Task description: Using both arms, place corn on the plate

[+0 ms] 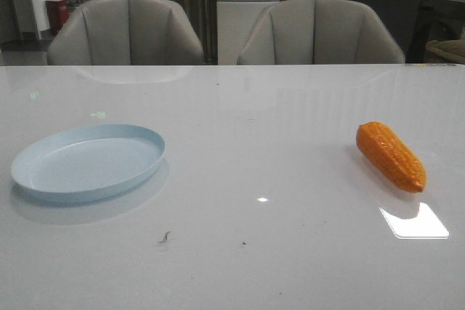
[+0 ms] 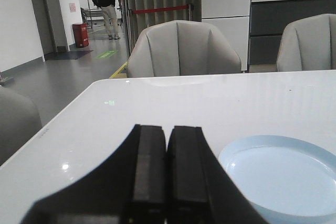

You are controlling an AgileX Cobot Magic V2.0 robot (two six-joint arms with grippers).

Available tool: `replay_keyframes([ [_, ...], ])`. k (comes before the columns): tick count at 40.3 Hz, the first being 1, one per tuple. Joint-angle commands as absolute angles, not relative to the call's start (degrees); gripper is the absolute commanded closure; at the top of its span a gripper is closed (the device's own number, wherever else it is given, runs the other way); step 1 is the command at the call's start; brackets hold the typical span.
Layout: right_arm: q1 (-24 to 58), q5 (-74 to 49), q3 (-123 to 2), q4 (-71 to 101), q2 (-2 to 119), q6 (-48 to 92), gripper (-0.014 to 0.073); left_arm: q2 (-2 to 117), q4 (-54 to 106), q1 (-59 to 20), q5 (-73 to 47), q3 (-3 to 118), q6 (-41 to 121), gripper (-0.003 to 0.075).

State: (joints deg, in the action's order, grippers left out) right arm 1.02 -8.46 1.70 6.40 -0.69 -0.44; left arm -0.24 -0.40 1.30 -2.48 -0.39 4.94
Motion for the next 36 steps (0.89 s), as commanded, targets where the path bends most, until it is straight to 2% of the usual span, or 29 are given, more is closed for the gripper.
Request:
replay_keyframes([
  [1, 0.9, -3.5, 0.4, 5.8, -2.0, -0.3, 0.0527, -1.2, -0.3, 0.9, 2.9, -2.5, 4.7, 0.0631],
  [36, 0.9, -3.1, 0.4, 5.8, -2.0, -0.3, 0.0527, -1.2, 0.0, 0.9, 4.1, -2.5, 4.7, 0.0631],
])
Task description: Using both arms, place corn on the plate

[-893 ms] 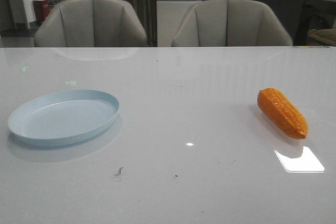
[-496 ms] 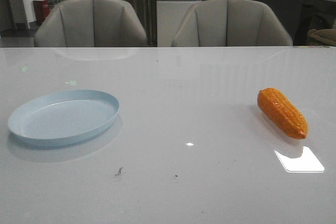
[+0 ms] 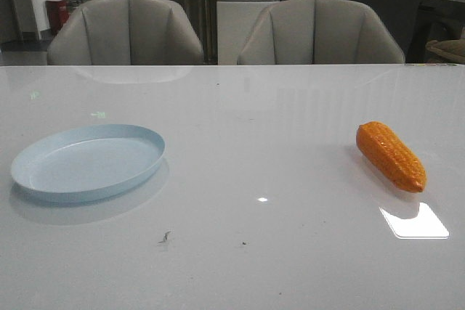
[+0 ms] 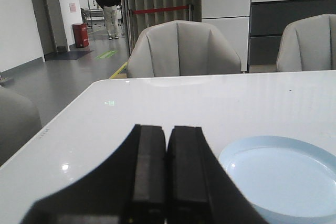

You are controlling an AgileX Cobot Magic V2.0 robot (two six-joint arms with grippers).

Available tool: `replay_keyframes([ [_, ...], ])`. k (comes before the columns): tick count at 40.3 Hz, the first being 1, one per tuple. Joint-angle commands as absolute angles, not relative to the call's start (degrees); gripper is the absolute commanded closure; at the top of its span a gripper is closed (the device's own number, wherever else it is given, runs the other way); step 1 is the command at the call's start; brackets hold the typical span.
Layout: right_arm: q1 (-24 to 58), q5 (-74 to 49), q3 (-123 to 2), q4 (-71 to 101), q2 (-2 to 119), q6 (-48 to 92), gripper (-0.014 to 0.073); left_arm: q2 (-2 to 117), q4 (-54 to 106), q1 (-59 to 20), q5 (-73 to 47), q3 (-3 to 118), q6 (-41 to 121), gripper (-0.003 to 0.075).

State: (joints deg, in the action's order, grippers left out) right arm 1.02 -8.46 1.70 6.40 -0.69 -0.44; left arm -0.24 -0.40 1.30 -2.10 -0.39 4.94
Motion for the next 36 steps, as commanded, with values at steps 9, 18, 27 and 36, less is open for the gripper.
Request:
replay_keyframes([
  [9, 0.9, -0.6, 0.4, 5.8, -2.0, -0.3, 0.0527, -1.2, 0.0, 0.9, 9.4, -2.4, 4.6, 0.0631],
  [18, 0.9, 14.4, -0.2, 5.8, -2.0, -0.3, 0.0527, -1.2, 2.9, 0.9, 14.1, 0.9, 4.6, 0.0631],
  [27, 0.9, 9.1, -10.9, 5.8, -1.8, -0.4, 0.0527, -1.1, 2.9, 0.9, 13.8, 9.5, 4.6, 0.0631],
  [36, 0.9, 3.9, -21.5, 5.8, 3.1, -0.4, 0.0527, -1.0, 2.9, 0.9, 9.5, 17.5, 4.6, 0.0631],
])
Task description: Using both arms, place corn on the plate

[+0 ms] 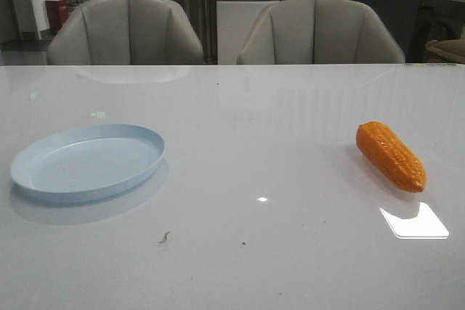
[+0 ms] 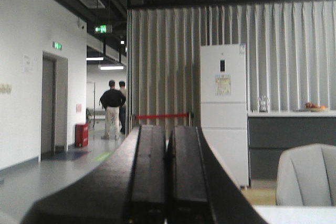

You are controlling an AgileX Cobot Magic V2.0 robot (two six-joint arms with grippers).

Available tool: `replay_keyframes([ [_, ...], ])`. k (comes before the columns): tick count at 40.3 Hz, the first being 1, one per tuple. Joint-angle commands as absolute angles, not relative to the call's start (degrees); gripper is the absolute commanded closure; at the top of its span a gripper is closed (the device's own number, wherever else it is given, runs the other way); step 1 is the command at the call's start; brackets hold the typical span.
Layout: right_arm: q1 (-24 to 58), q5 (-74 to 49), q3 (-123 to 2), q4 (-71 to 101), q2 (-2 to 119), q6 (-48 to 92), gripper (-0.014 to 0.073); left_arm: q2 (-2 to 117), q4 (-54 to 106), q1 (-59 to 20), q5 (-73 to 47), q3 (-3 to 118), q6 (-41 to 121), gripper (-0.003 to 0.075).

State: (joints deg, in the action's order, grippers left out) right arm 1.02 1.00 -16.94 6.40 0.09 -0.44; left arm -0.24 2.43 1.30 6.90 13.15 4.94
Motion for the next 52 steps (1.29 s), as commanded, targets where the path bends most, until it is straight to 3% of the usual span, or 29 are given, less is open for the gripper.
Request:
replay_keyframes([
  [1, 0.9, 4.0, -22.3, 5.8, 3.8, -0.4, 0.0527, -0.9, 2.9, 0.9, 9.2, 18.2, 4.6, 0.0631],
  [19, 0.9, 5.3, -34.5, 5.8, 22.7, -0.4, 0.0527, 17.1, 1.9, 0.9, 7.8, 31.6, 4.6, 0.0631],
  [42, 0.9, 5.0, -34.5, 5.8, 48.1, -0.4, 0.0527, 39.1, 1.9, 0.9, 5.6, 31.9, 4.6, 0.0631],
  [52, 0.9, 4.1, -34.5, 5.8, 51.1, -0.4, 0.0527, 42.4, 1.9, 0.9, 4.6, 31.9, 4.6, 0.0631],
])
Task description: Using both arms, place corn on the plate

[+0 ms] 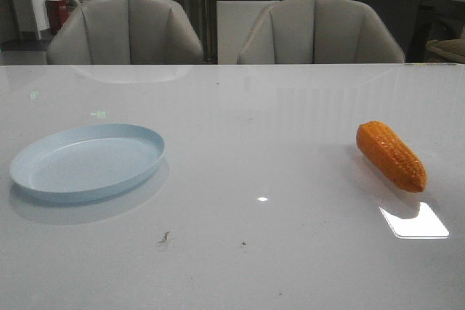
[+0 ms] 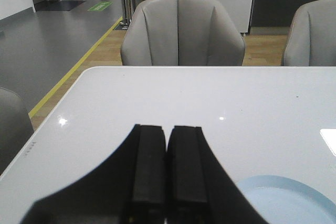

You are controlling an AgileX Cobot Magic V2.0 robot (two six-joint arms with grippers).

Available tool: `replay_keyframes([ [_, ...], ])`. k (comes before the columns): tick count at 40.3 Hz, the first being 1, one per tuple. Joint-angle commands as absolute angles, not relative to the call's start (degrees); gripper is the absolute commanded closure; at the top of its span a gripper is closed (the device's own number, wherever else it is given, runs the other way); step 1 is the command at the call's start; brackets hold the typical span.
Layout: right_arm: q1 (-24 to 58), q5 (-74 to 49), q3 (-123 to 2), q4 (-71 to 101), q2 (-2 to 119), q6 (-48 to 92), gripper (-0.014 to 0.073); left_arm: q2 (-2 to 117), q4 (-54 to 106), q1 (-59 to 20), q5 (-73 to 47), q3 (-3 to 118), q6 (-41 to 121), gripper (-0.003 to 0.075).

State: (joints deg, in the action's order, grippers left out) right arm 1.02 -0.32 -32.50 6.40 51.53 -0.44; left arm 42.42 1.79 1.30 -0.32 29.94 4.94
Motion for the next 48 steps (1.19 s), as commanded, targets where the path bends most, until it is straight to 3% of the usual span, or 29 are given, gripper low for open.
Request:
replay_keyframes([
  [1, 0.9, 4.1, -34.5, 5.8, 51.1, -0.4, 0.0527, 42.4, 2.1, 0.9, 4.6, 31.9, 4.6, 0.0631],
  [5, 0.9, 3.4, -34.5, 5.8, 51.1, -0.4, 0.0514, 42.4, 2.3, 0.9, 3.7, 31.9, 4.6, 0.0617],
  [9, 0.9, 2.3, -34.5, 5.8, 51.1, -0.4, 0.0434, 42.4, 2.3, 0.9, 1.5, 31.9, 4.6, 0.0554],
  [15, 0.9, 0.8, -34.5, 5.8, 51.1, -0.4, 0.0243, 42.4, 2.3, 0.9, 0.0, 31.9, 4.6, 0.0374],
  [19, 0.9, 0.0, -34.5, 5.8, 51.1, -0.4, 0.0173, 42.4, 2.3, 0.9, 0.0, 31.9, 4.6, 0.0288],
  [34, 0.9, 0.0, -34.5, 5.8, 51.1, -0.4, 0.0168, 42.4, 2.3, 0.7, -0.7, 31.9, 4.6, 0.0285],
  [48, 0.9, 0.0, -34.5, 5.8, 51.1, -0.4, 0.0168, 46.8, 1.7, 0.7, -11.9, 37.1, 4.7, 0.0283],
])
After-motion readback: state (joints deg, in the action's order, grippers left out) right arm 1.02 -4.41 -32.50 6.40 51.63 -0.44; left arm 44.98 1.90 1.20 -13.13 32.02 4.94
